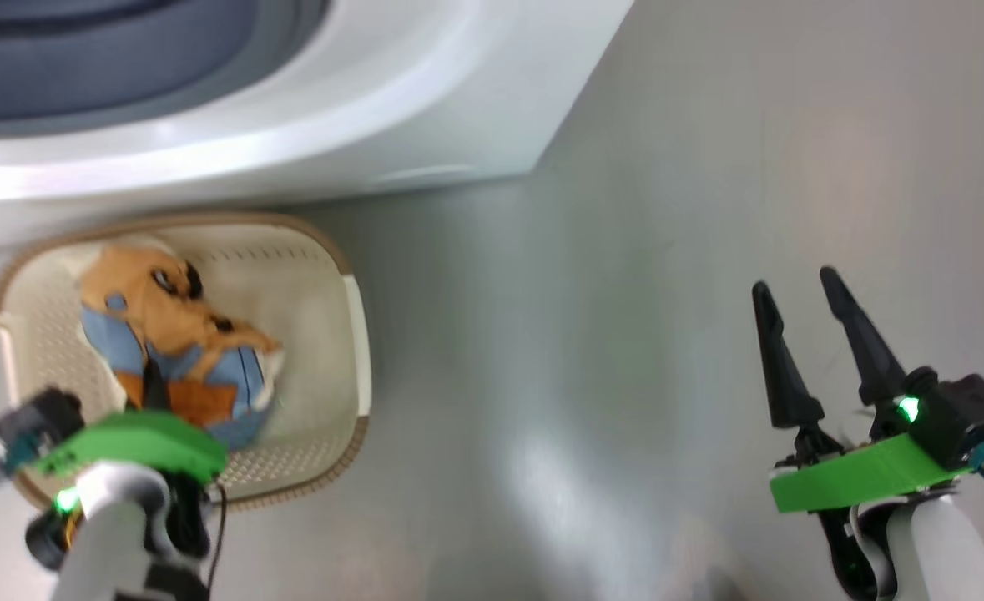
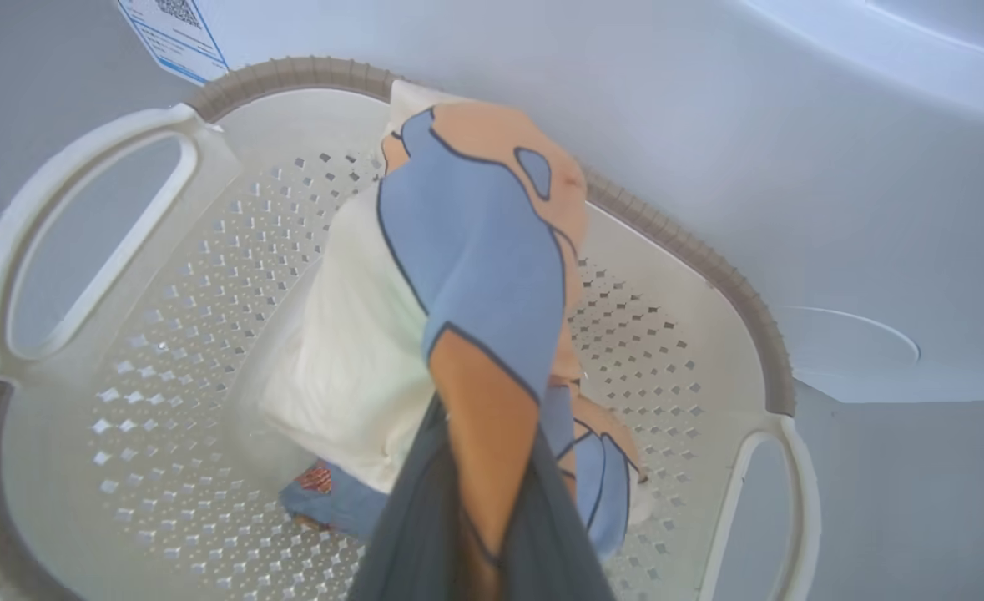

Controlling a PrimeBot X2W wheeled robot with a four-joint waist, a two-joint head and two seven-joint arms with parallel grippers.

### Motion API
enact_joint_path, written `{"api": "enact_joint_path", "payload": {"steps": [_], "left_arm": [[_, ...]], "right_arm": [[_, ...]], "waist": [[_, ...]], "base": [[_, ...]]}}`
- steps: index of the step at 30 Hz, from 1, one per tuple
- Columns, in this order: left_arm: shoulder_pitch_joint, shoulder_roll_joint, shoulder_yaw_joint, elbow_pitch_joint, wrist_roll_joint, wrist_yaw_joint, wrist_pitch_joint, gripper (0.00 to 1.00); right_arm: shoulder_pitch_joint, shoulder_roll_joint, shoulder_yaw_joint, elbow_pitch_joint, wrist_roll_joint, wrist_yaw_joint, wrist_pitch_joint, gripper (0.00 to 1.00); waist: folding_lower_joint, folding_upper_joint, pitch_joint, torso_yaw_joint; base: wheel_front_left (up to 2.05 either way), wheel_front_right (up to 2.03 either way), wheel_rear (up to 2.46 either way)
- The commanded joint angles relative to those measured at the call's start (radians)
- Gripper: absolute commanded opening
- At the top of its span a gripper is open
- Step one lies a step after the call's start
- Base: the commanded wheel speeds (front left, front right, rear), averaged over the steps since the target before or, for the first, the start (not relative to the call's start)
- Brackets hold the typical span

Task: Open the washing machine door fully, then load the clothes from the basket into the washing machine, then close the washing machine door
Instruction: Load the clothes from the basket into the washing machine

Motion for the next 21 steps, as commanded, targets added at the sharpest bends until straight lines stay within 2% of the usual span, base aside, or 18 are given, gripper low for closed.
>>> {"api": "enact_joint_path", "payload": {"steps": [1, 6, 11, 21], "left_arm": [[0.066, 0.024, 0.034, -0.034, 0.017, -0.003, -0.013, 0.00], [0.226, 0.002, 0.061, -0.166, 0.066, -0.012, -0.013, 0.00], [0.340, 0.000, 0.025, -0.268, 0.028, -0.014, -0.013, 0.00], [0.580, 0.000, -0.085, -0.613, 0.059, 0.062, -0.013, 0.00]], "right_arm": [[0.040, 0.001, 0.026, -0.012, 0.012, 0.002, -0.005, 1.00], [0.093, 0.010, 0.028, 0.013, 0.019, 0.002, -0.005, 1.00], [0.140, 0.017, 0.027, 0.028, 0.019, 0.002, -0.005, 1.00], [0.225, 0.022, 0.015, 0.032, 0.013, 0.002, -0.005, 1.00]], "waist": [[0.0000, 0.0000, -0.143, 0.037], [0.0000, 0.0000, -0.280, 0.049], [0.0000, 0.0000, -0.373, 0.057], [0.0000, 0.0000, -0.513, 0.075]], "base": [[0.00, 0.00, 0.00], [0.00, 0.00, 0.00], [0.00, 0.00, 0.00], [0.00, 0.00, 0.00]]}}
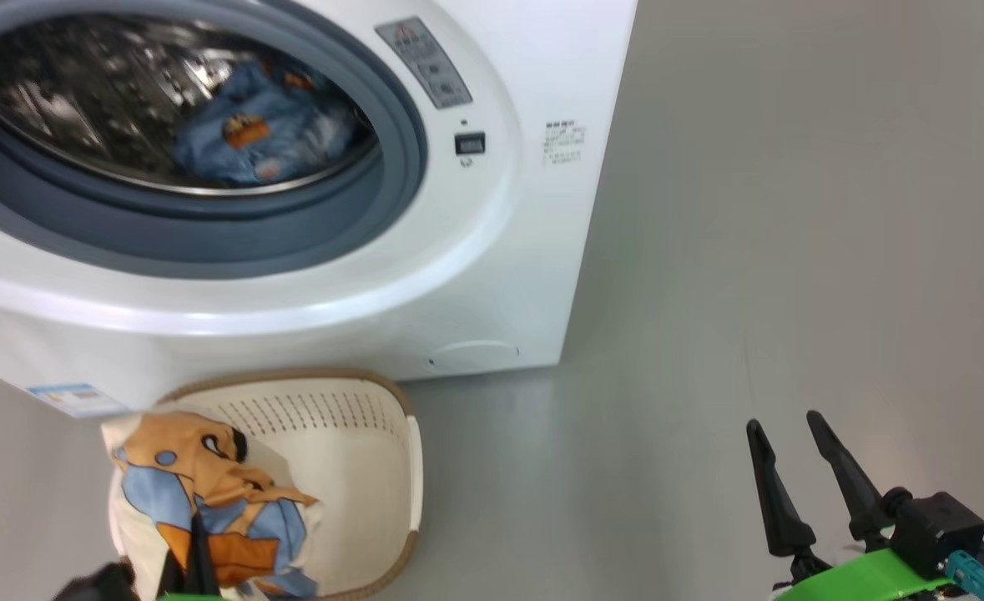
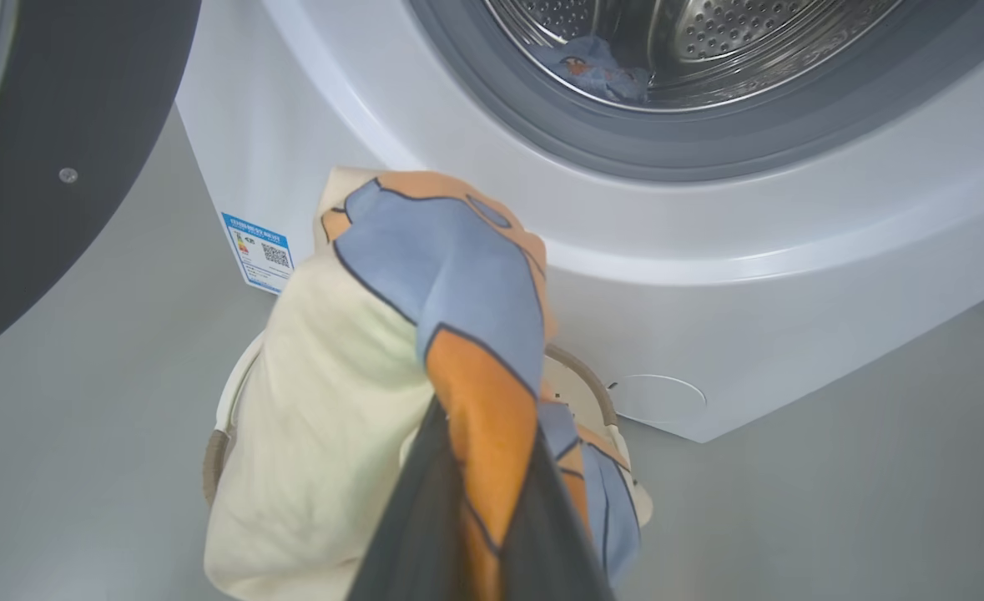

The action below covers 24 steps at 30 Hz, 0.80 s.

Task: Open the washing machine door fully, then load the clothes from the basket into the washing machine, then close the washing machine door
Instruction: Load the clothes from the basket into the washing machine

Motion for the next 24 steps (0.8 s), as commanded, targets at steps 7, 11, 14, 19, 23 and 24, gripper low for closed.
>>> {"api": "enact_joint_path", "payload": {"steps": [7, 11, 14, 19, 23, 24], "left_arm": [[0.097, 0.018, -0.001, -0.225, 0.089, 0.050, -0.014, 0.00], [0.143, 0.018, -0.005, -0.300, 0.121, 0.068, -0.014, 0.00], [0.172, 0.018, -0.011, -0.329, 0.129, 0.075, -0.014, 0.00], [0.203, 0.018, -0.018, -0.363, 0.137, 0.081, -0.014, 0.00], [0.217, 0.018, -0.023, -0.396, 0.145, 0.086, -0.014, 0.00], [0.219, 0.018, -0.024, -0.403, 0.147, 0.086, -0.014, 0.00]], "right_arm": [[0.033, -0.007, 0.019, -0.031, -0.025, 0.002, -0.005, 1.00], [0.047, -0.006, 0.024, -0.033, -0.035, 0.002, -0.005, 1.00], [0.061, -0.007, 0.023, -0.034, -0.039, 0.002, -0.005, 1.00], [0.075, -0.007, 0.020, -0.036, -0.040, 0.002, -0.005, 1.00], [0.073, -0.006, 0.021, -0.037, -0.042, 0.002, -0.005, 1.00], [0.073, -0.006, 0.022, -0.038, -0.043, 0.002, -0.005, 1.00]], "waist": [[0.0000, 0.0000, -0.126, 0.034], [0.0000, 0.0000, -0.155, 0.038], [0.0000, 0.0000, -0.183, 0.043], [0.0000, 0.0000, -0.206, 0.045], [0.0000, 0.0000, -0.212, 0.045], [0.0000, 0.0000, -0.213, 0.044]], "base": [[0.00, 0.00, 0.00], [0.00, 0.00, 0.00], [0.00, 0.00, 0.00], [0.00, 0.00, 0.00], [0.00, 0.00, 0.00], [0.00, 0.00, 0.00]]}}
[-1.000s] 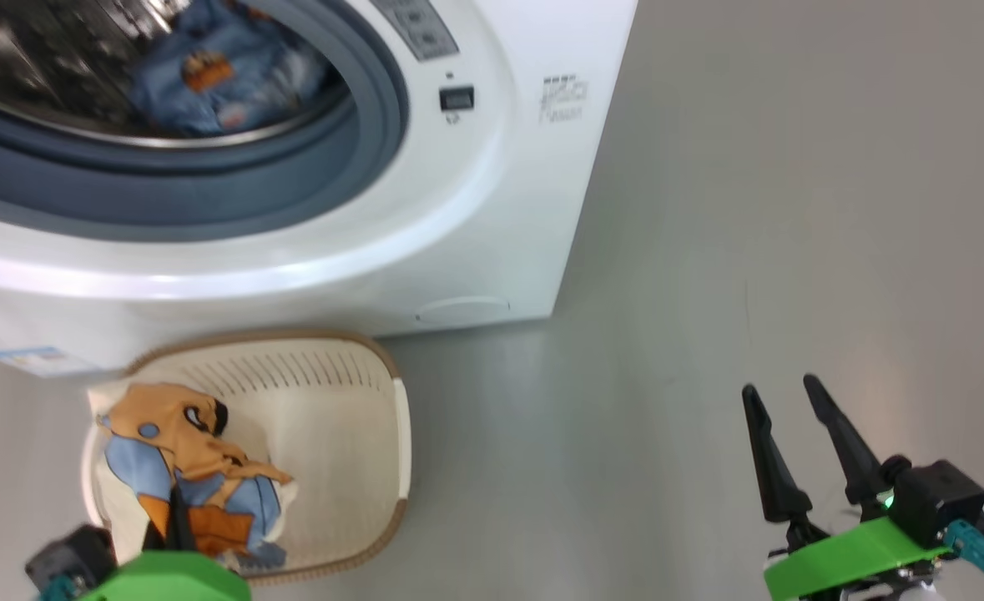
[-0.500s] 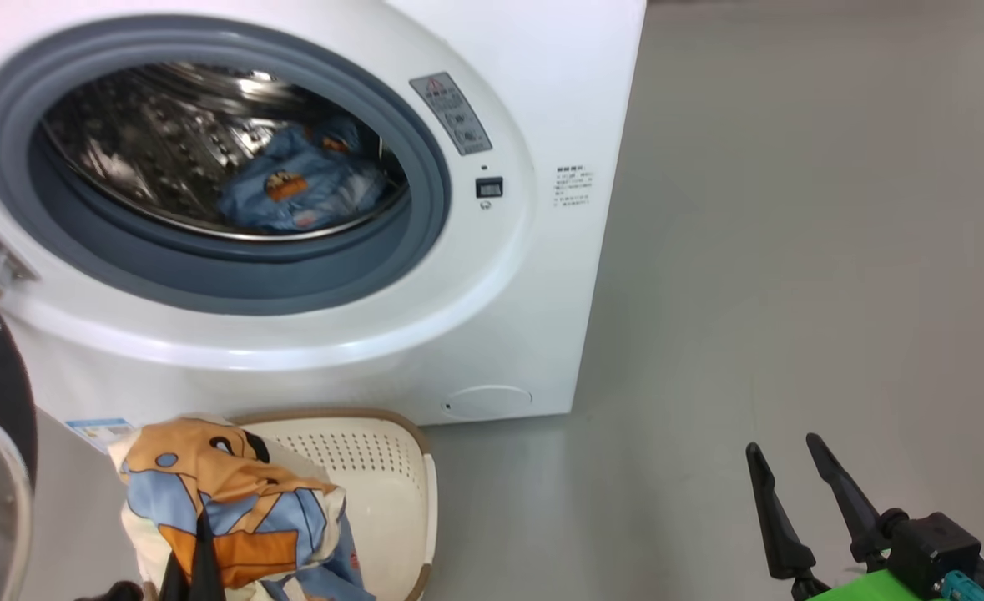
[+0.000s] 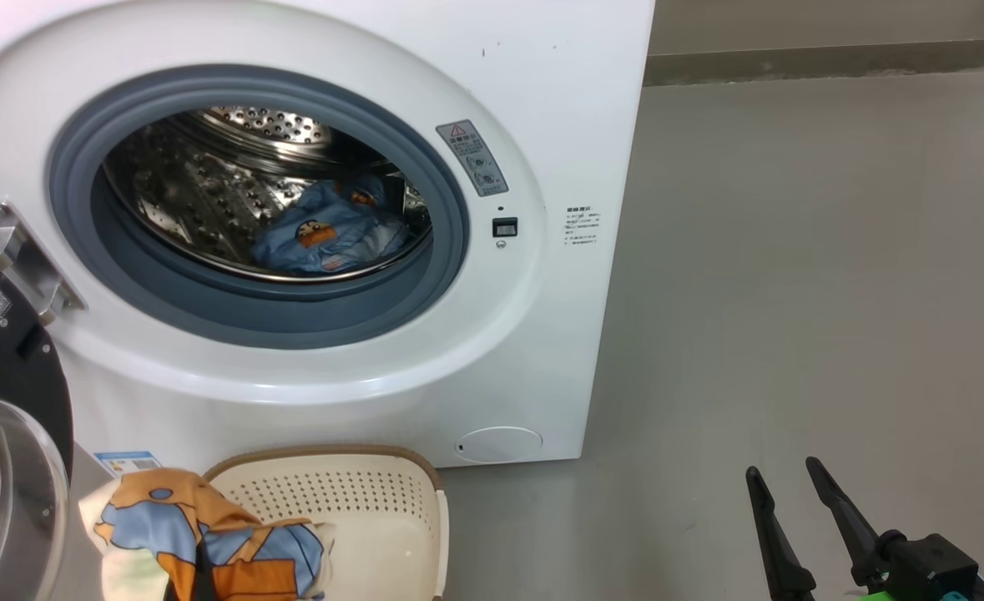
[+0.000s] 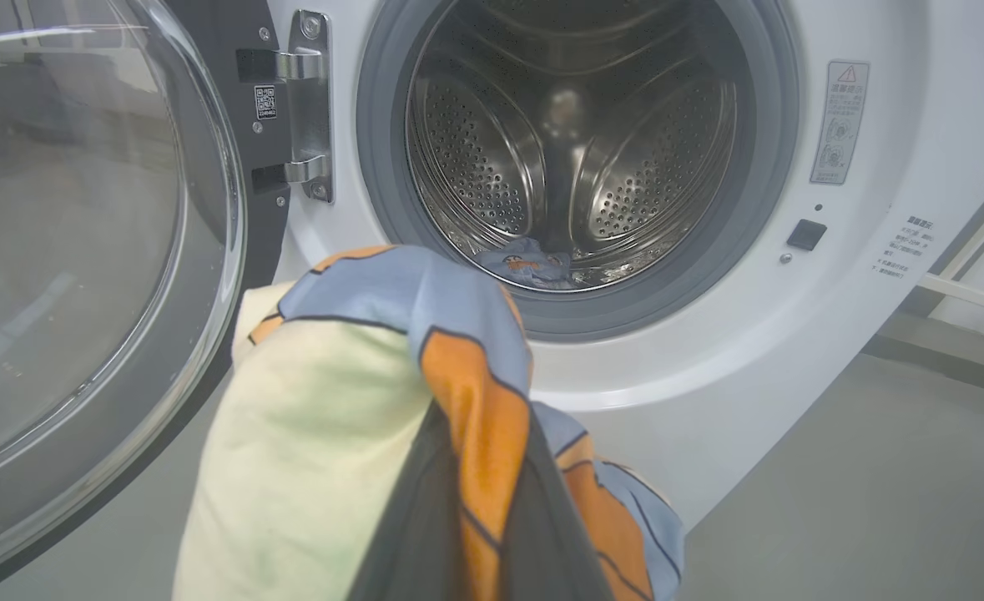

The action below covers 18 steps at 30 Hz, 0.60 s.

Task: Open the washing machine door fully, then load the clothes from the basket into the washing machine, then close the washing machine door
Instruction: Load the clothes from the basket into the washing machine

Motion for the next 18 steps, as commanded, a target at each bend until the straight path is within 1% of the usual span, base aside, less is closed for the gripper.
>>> {"api": "enact_joint_path", "payload": {"steps": [1, 11, 16, 18], "left_arm": [[-0.013, 0.009, 0.027, -0.039, 0.015, 0.007, -0.014, 0.00], [0.001, 0.009, 0.022, -0.071, 0.024, 0.008, -0.014, 0.00], [-0.035, 0.009, 0.023, -0.058, 0.022, -0.006, -0.014, 0.00], [-0.066, 0.009, 0.031, -0.045, 0.021, -0.018, -0.014, 0.00]], "right_arm": [[-0.015, -0.007, 0.025, -0.028, -0.014, 0.002, -0.005, 1.00], [-0.006, -0.008, 0.034, -0.032, -0.017, 0.002, -0.005, 1.00], [-0.009, -0.004, 0.046, -0.030, -0.014, 0.002, -0.005, 1.00], [-0.015, -0.001, 0.052, -0.031, -0.013, 0.002, -0.005, 1.00]], "waist": [[0.0000, 0.0000, -0.002, -0.002], [0.0000, 0.0000, 0.000, -0.023], [0.0000, 0.0000, 0.016, -0.042], [0.0000, 0.0000, 0.032, -0.051]], "base": [[0.00, 0.00, 0.00], [0.00, 0.00, 0.00], [0.00, 0.00, 0.00], [0.00, 0.00, 0.00]]}}
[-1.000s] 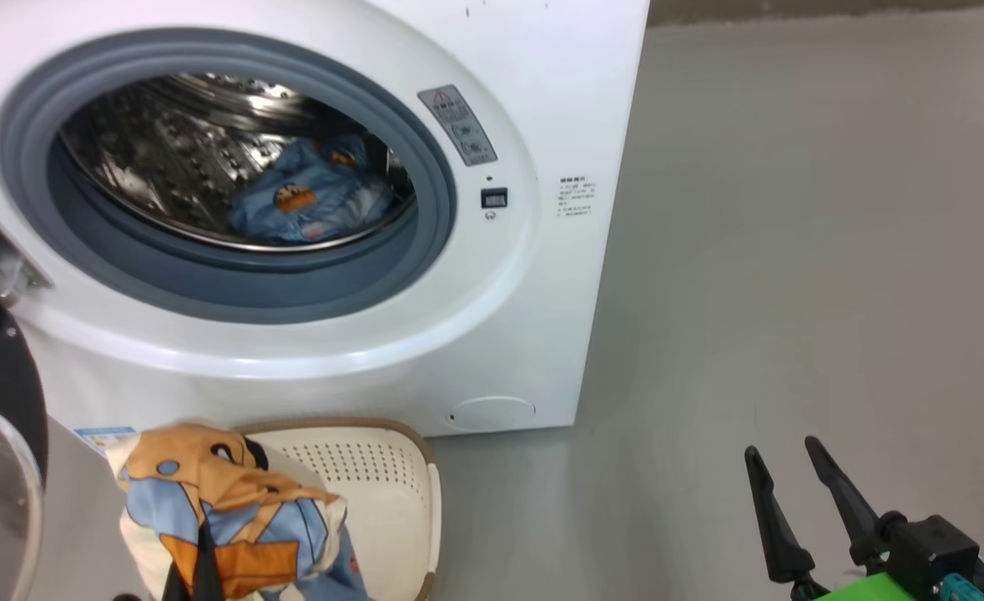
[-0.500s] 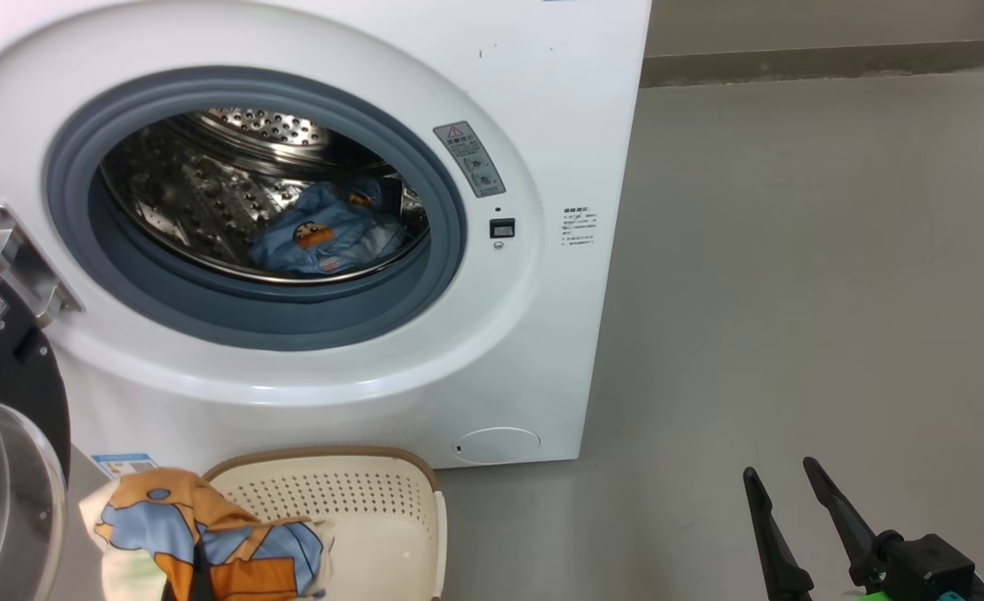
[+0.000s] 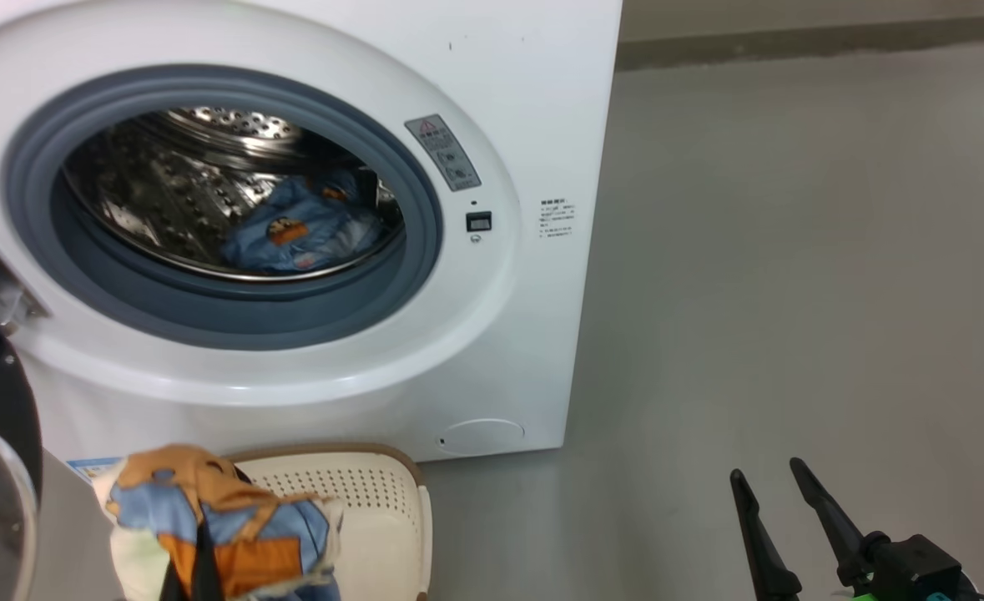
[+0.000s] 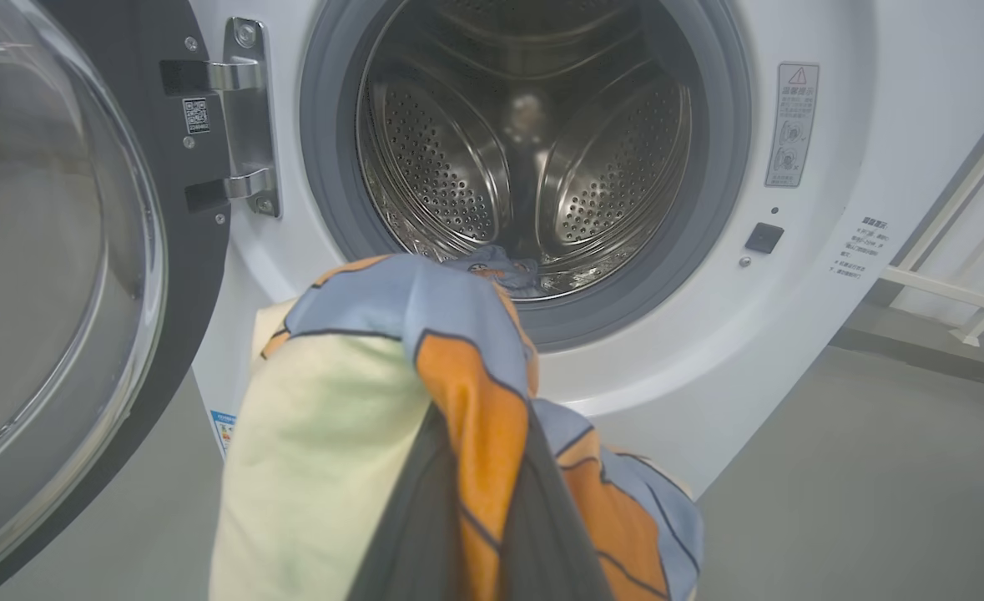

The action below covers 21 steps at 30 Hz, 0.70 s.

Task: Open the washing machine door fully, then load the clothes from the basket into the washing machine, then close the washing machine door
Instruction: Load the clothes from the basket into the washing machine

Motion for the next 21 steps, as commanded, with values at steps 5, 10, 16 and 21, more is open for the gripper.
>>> {"api": "enact_joint_path", "payload": {"steps": [5, 10, 16, 21], "left_arm": [[-0.180, 0.008, 0.051, 0.021, 0.035, -0.048, -0.014, 0.00], [-0.344, 0.013, 0.083, 0.075, 0.072, -0.087, -0.014, 0.00], [-0.598, 0.056, 0.127, 0.228, 0.112, -0.117, -0.014, 0.00], [-0.766, 0.116, 0.169, 0.379, 0.138, -0.132, -0.014, 0.00]], "right_arm": [[-0.038, 0.003, 0.046, -0.029, 0.005, 0.002, -0.005, 1.00], [-0.077, 0.010, 0.051, -0.032, 0.013, 0.002, -0.005, 1.00], [-0.141, 0.014, 0.077, -0.029, 0.023, 0.002, -0.005, 1.00], [-0.186, 0.015, 0.104, -0.026, 0.028, 0.002, -0.005, 1.00]], "waist": [[0.0000, -0.0001, 0.076, -0.038], [0.0000, -0.0001, 0.160, -0.073], [0.0000, -0.0001, 0.278, -0.129], [0.0000, -0.0001, 0.351, -0.179]], "base": [[0.00, 0.00, 0.00], [0.00, 0.00, 0.00], [0.00, 0.00, 0.00], [0.00, 0.00, 0.00]]}}
